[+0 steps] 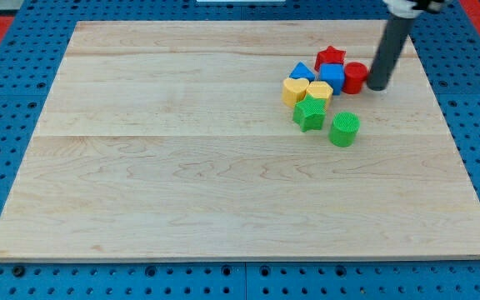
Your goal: Push green circle towards center
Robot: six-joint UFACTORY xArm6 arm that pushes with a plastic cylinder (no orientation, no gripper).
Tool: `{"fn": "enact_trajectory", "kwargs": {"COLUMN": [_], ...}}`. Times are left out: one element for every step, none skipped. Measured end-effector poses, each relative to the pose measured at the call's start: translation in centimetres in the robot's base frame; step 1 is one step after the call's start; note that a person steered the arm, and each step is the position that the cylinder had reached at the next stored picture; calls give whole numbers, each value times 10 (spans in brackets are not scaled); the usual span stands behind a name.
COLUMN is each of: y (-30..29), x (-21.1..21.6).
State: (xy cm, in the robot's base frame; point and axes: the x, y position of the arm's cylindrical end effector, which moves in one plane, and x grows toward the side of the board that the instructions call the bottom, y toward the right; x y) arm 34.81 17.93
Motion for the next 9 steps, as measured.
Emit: {"fn": "enact_trajectory", "kwargs": {"y": [-50,-65,-25,14,-4,-35,-55,-56,-58], "x": [-3,-5,8,29,65,75,90,118,143]}}
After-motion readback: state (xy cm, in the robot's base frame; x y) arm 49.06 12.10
